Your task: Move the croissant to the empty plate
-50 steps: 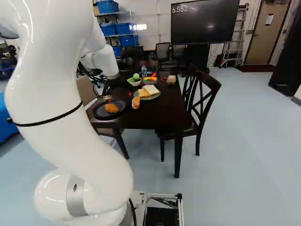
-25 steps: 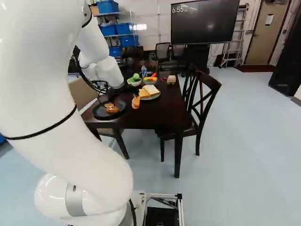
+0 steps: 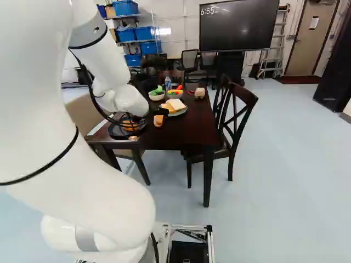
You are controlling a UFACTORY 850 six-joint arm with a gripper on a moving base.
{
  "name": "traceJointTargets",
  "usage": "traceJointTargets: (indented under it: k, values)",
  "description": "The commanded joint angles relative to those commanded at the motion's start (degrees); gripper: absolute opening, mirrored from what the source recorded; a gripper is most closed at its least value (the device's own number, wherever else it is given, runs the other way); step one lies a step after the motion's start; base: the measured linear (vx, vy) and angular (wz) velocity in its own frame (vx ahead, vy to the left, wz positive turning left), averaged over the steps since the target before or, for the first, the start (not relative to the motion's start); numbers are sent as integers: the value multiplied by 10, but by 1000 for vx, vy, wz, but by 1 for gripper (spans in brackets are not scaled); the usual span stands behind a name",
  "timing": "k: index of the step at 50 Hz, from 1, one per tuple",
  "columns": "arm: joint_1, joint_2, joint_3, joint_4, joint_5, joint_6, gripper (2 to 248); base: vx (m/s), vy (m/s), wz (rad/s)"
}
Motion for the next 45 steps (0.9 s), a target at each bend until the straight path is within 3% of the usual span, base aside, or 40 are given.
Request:
traceJointTargets:
  k: [22, 45]
  values:
    - [-22, 45, 95, -14, 130, 46, 247, 0, 0, 0]
    - [-39, 80, 168, -25, 231, 81, 247, 0, 0, 0]
